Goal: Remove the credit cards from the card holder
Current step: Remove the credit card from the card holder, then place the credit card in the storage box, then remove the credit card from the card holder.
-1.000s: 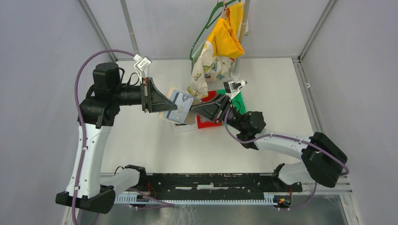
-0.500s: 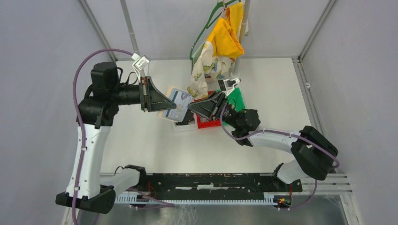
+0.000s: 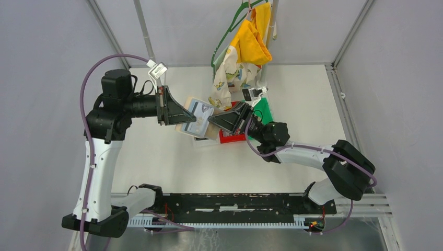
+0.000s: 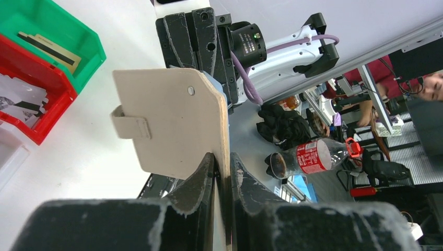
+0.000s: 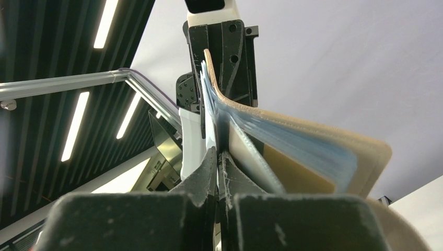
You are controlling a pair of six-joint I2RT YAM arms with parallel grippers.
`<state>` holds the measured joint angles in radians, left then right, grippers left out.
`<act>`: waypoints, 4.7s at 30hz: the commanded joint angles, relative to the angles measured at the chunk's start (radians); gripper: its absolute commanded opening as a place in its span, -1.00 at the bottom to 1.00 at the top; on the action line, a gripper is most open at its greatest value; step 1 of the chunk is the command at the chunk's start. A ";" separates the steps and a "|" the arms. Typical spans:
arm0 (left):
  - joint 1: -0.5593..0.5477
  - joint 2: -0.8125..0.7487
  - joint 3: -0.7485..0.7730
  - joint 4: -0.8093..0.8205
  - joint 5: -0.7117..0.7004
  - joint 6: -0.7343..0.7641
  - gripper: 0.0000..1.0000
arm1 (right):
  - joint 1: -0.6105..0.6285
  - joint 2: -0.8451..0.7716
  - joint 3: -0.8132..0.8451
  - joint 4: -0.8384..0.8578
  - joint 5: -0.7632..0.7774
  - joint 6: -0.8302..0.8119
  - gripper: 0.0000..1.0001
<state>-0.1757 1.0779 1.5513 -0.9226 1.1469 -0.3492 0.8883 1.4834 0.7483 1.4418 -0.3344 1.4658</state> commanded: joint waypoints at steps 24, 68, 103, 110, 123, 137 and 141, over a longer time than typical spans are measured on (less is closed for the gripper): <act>-0.006 -0.009 0.085 0.036 0.043 -0.016 -0.96 | -0.006 -0.073 -0.125 0.154 0.044 0.001 -1.00; -0.007 0.035 0.178 -0.216 -0.141 0.339 -0.96 | -0.350 -0.032 0.134 -1.340 0.101 -0.942 -1.00; -0.006 0.005 0.128 -0.207 -0.023 0.375 -0.96 | -0.234 -0.317 0.154 -1.289 -0.085 -1.121 0.82; -0.007 0.030 0.115 -0.357 -0.052 0.552 -0.96 | -0.233 -0.466 0.182 -1.364 -0.238 -1.225 0.96; -0.007 0.012 0.099 -0.475 -0.061 0.738 -0.96 | -0.128 -0.395 0.203 -1.198 -0.402 -1.144 0.96; -0.009 0.002 0.143 -0.542 -0.013 0.847 -0.96 | -0.041 -0.334 0.293 -1.272 -0.333 -1.275 0.96; -0.008 -0.005 0.135 -0.543 -0.003 0.854 -0.96 | -0.042 -0.315 0.348 -1.333 -0.306 -1.350 0.96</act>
<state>-0.1848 1.0977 1.6508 -1.4723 1.0634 0.4511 0.8444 1.1595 1.0073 0.1452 -0.6865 0.2134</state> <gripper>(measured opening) 0.175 0.979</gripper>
